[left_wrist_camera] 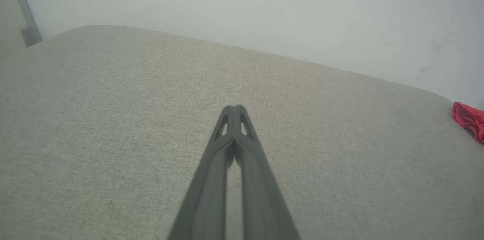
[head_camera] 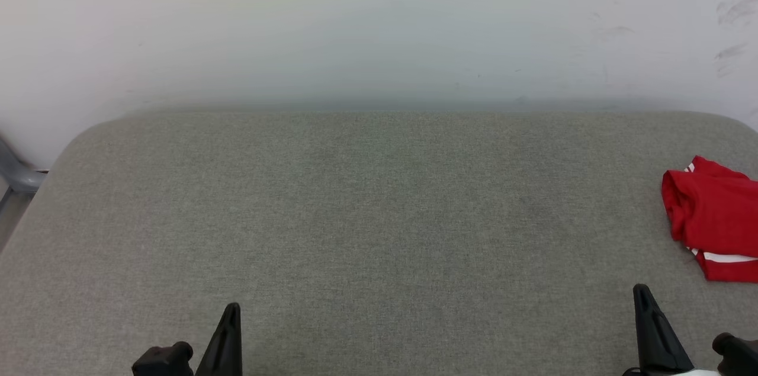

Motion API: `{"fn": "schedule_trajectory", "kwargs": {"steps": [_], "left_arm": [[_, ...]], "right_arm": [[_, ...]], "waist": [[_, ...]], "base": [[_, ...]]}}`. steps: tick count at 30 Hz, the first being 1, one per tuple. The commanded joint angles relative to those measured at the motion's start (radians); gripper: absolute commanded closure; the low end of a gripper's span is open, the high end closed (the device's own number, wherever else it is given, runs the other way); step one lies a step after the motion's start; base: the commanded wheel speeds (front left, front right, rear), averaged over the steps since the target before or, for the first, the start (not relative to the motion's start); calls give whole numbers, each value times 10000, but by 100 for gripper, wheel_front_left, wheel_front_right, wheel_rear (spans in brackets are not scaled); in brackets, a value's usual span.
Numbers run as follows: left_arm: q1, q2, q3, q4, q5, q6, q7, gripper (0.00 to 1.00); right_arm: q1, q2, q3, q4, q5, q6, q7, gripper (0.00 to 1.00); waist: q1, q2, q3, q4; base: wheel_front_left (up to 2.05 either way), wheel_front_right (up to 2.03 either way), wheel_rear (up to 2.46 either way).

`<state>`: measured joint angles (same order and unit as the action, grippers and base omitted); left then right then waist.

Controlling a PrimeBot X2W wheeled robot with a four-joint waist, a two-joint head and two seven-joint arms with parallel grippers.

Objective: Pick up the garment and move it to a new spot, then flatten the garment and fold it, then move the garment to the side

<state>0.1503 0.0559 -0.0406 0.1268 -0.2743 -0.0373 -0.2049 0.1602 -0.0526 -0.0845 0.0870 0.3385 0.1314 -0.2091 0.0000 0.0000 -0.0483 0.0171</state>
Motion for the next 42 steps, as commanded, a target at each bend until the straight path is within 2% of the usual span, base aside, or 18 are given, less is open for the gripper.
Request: {"fn": "schedule_trajectory", "kwargs": {"steps": [1, 23, 42], "left_arm": [[-352, 12, 96, -97, -524, -77, 96, 100], [-1030, 2, 516, 267, -4279, -335, 993, 100], [-1493, -7, 796, 508, -6751, -513, 1587, 100]], "right_arm": [[-349, -48, 3, -69, 518, -1, 83, 100], [-1053, -95, -7, 402, 4148, -4, 942, 100], [-1525, -106, -40, 712, 6517, -4, 1529, 100]], "waist": [[0, 0, 8, -2], [0, 0, 107, -36], [0, 0, 189, -63]], "base": [[0, 0, 0], [0, 0, 0], [0, 0, 0]]}}
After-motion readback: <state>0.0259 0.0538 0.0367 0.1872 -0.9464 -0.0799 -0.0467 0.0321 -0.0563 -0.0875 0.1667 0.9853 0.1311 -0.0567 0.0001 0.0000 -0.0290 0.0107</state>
